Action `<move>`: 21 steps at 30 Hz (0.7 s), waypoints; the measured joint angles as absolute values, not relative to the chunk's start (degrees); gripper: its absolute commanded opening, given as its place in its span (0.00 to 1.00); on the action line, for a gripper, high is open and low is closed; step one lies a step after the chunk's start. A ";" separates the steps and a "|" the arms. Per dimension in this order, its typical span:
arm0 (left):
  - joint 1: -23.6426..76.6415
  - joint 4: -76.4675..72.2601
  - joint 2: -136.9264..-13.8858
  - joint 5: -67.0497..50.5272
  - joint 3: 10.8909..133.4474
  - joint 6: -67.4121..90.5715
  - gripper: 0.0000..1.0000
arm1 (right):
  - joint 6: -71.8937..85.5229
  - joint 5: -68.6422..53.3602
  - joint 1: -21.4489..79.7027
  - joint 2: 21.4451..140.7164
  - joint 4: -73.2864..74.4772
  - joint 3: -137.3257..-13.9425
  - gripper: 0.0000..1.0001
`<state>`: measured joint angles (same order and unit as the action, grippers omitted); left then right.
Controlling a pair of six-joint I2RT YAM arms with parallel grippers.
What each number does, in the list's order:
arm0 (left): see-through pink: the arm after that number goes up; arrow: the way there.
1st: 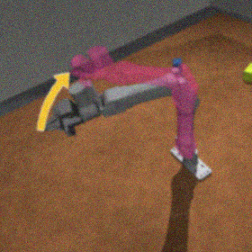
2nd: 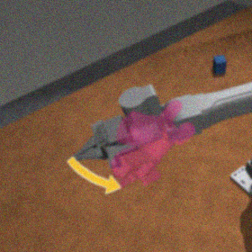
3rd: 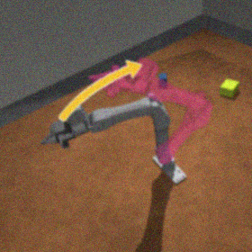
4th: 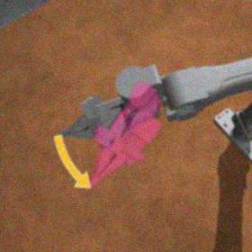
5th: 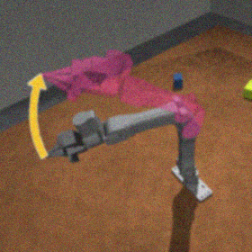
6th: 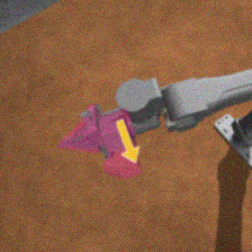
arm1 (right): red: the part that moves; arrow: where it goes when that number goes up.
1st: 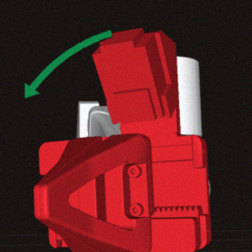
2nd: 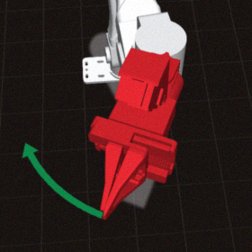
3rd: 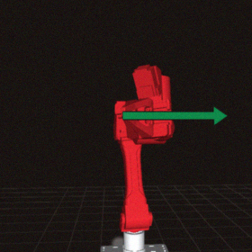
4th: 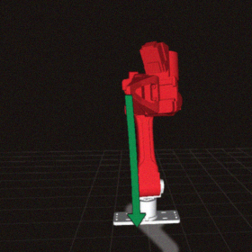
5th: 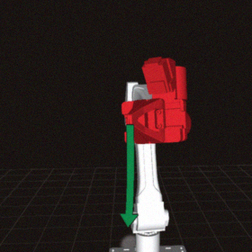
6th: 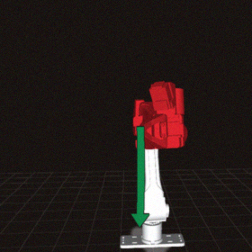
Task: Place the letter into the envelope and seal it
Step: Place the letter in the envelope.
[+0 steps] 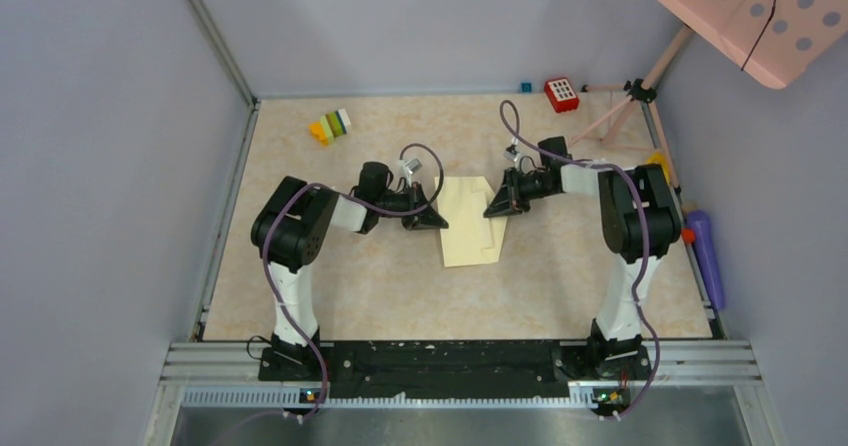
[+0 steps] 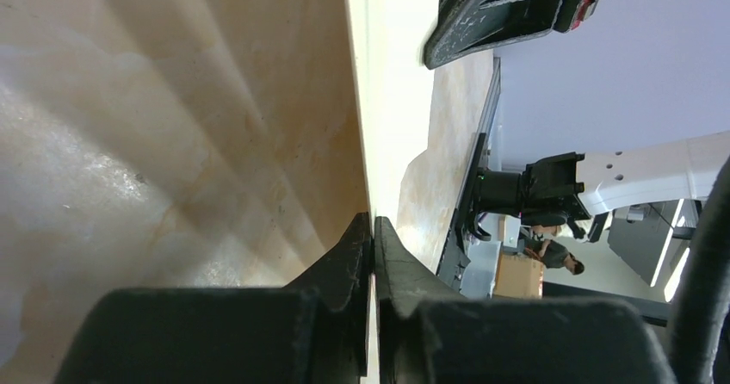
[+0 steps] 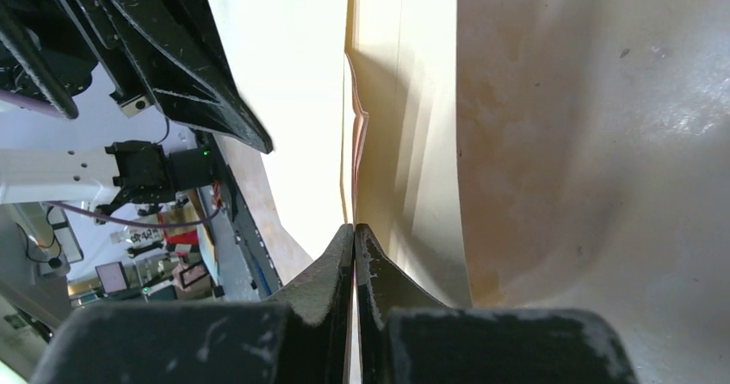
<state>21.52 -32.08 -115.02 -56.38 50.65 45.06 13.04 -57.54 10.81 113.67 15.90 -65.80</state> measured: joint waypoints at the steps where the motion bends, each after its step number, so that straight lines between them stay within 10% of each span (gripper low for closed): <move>1: 21.52 -31.79 -115.02 -56.45 50.70 45.08 0.09 | 13.04 -57.39 10.98 113.75 15.90 -65.80 0.00; 21: 21.52 -16.95 -115.04 -49.69 56.12 38.06 0.46 | 13.08 -55.27 13.28 116.49 15.81 -66.57 0.00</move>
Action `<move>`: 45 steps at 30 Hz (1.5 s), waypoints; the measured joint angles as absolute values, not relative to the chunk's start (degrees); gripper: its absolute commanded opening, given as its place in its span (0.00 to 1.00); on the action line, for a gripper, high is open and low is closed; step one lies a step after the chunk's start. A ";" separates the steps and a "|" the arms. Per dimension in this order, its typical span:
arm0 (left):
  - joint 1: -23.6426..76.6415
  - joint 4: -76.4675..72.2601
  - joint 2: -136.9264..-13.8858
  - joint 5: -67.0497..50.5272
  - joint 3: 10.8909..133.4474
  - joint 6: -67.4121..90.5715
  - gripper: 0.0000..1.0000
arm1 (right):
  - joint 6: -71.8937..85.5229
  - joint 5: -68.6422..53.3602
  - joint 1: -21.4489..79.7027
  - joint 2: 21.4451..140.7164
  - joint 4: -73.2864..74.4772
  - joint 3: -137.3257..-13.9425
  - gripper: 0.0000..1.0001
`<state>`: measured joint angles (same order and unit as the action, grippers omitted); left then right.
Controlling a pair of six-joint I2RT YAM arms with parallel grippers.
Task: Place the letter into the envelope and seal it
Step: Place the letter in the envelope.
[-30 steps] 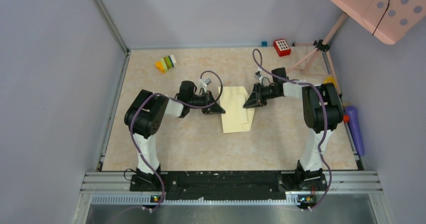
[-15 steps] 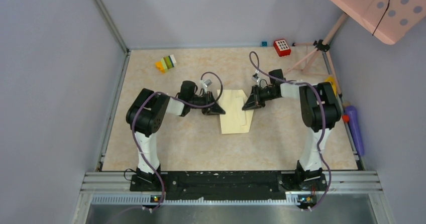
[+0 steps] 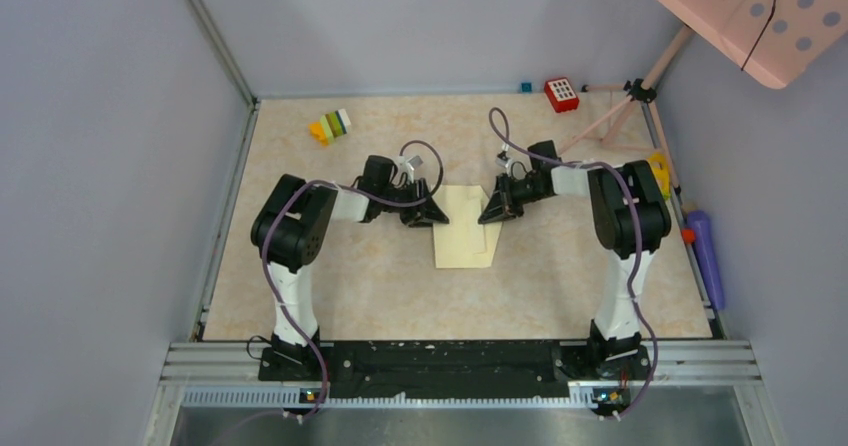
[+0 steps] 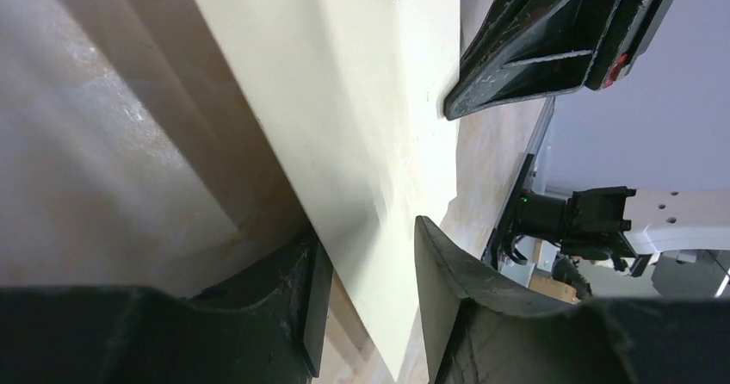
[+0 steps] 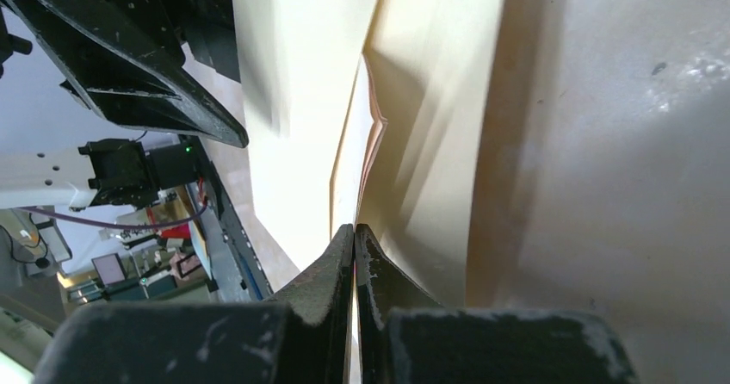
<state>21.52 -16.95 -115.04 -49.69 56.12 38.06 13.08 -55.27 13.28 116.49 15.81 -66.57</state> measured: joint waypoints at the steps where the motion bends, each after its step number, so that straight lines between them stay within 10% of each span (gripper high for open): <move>1: 21.54 -16.23 -115.04 -49.47 56.58 37.71 0.46 | 13.10 -55.27 13.43 116.68 15.84 -66.57 0.00; 39: 26.06 0.10 -112.68 -35.05 64.45 28.49 0.47 | 17.63 -55.83 16.49 118.87 11.68 -68.69 0.00; 45: 26.52 0.21 -112.75 -36.40 65.67 28.14 0.89 | 18.72 -57.74 16.78 120.55 10.63 -68.75 0.00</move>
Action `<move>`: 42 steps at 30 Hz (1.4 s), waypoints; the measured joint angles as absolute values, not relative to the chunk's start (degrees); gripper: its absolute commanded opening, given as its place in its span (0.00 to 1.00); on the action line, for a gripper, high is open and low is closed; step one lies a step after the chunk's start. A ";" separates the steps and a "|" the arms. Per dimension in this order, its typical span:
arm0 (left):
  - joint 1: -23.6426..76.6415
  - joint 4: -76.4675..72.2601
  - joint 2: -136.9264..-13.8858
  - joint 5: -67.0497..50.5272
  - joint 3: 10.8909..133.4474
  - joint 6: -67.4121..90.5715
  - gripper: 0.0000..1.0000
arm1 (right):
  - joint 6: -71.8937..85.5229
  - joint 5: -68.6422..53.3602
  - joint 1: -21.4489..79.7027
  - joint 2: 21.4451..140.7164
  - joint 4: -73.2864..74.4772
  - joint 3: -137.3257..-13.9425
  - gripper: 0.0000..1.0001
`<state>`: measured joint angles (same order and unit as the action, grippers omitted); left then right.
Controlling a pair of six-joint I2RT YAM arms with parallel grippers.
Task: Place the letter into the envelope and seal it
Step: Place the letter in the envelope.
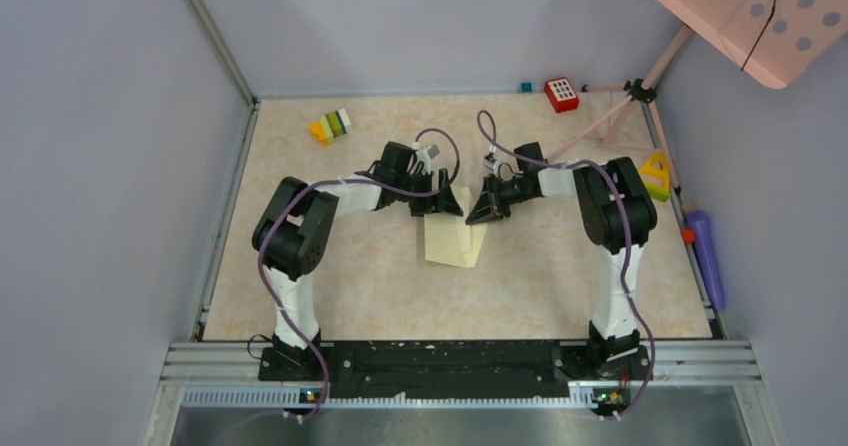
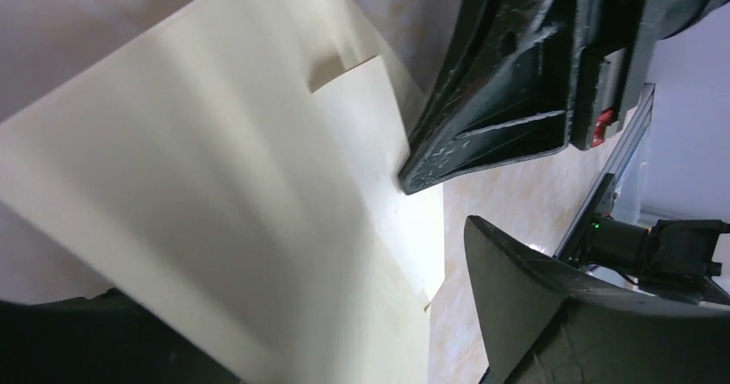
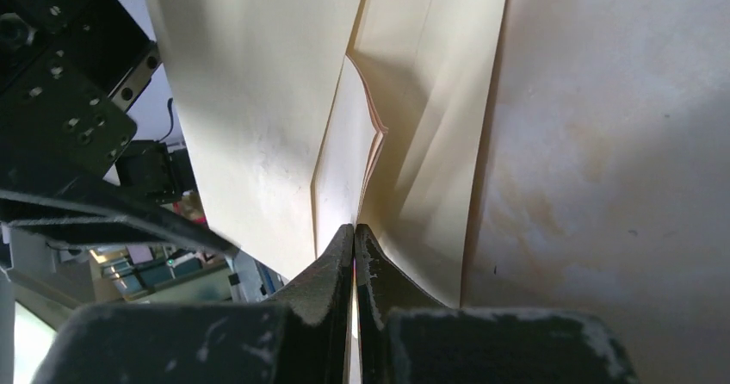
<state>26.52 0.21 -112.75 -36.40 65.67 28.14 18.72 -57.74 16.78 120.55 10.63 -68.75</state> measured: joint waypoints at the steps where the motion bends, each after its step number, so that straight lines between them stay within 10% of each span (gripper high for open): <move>1: 26.74 -0.05 -112.75 -36.71 66.13 28.10 0.90 | 19.00 -57.95 16.86 120.88 10.41 -68.75 0.00; 42: 27.05 -2.22 -112.71 -38.11 65.93 28.82 0.92 | 28.56 -60.73 19.42 122.76 -1.02 -68.75 0.00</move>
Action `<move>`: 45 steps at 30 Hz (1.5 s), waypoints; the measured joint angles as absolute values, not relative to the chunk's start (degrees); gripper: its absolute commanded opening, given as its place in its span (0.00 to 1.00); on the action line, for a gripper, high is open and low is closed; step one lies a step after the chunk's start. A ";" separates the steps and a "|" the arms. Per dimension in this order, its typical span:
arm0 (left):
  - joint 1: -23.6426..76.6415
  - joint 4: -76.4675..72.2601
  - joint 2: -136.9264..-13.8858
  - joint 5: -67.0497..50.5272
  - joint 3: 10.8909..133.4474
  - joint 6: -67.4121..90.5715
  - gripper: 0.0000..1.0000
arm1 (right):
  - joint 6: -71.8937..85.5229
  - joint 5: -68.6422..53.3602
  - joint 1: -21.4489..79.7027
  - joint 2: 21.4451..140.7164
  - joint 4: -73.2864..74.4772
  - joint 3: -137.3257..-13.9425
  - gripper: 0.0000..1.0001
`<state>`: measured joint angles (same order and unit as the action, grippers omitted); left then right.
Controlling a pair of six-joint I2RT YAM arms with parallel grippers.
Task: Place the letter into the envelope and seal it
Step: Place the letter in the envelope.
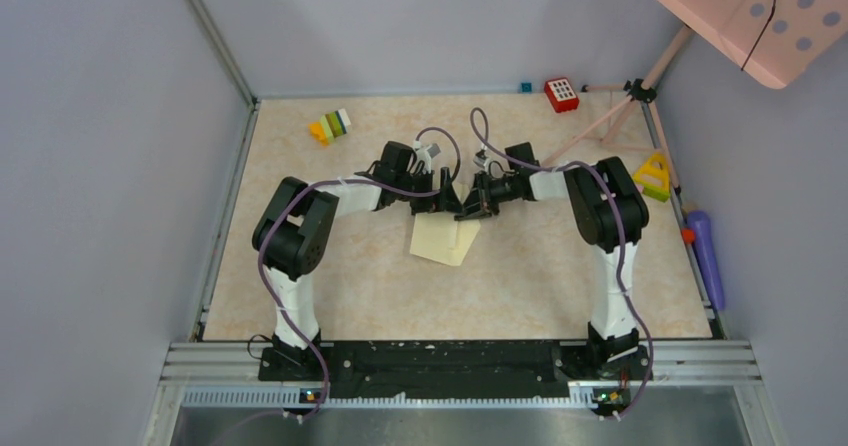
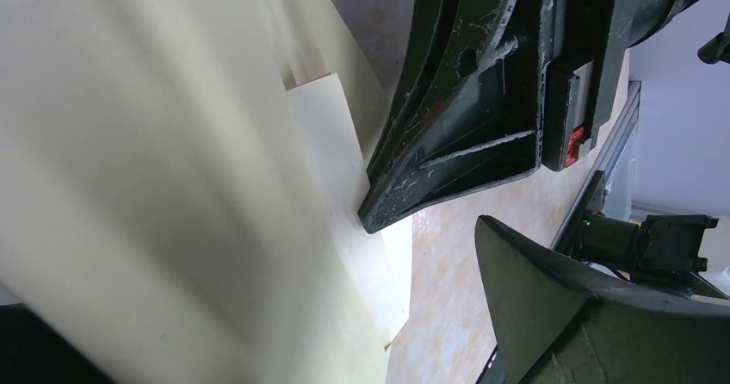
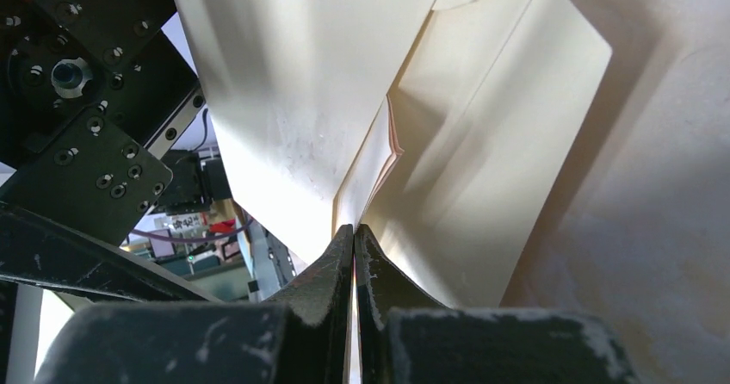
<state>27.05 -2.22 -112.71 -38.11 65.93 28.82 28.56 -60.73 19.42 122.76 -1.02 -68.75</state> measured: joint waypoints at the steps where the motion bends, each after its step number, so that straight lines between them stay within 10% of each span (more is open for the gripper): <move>1: 27.05 -2.24 -112.71 -38.11 65.93 28.82 0.92 | 28.56 -60.66 19.49 122.83 -1.02 -68.75 0.00; 13: 27.03 -2.31 -112.73 -38.33 65.91 28.82 0.92 | 28.75 -60.45 19.66 123.09 -1.45 -69.80 0.00; 22: 26.96 -2.39 -112.75 -38.37 65.84 28.82 0.92 | 27.29 -59.20 19.75 123.09 0.78 -71.00 0.23; 45: 26.59 -3.81 -112.75 -38.74 65.04 29.67 0.91 | 16.97 -42.46 18.61 117.69 19.46 -75.92 0.38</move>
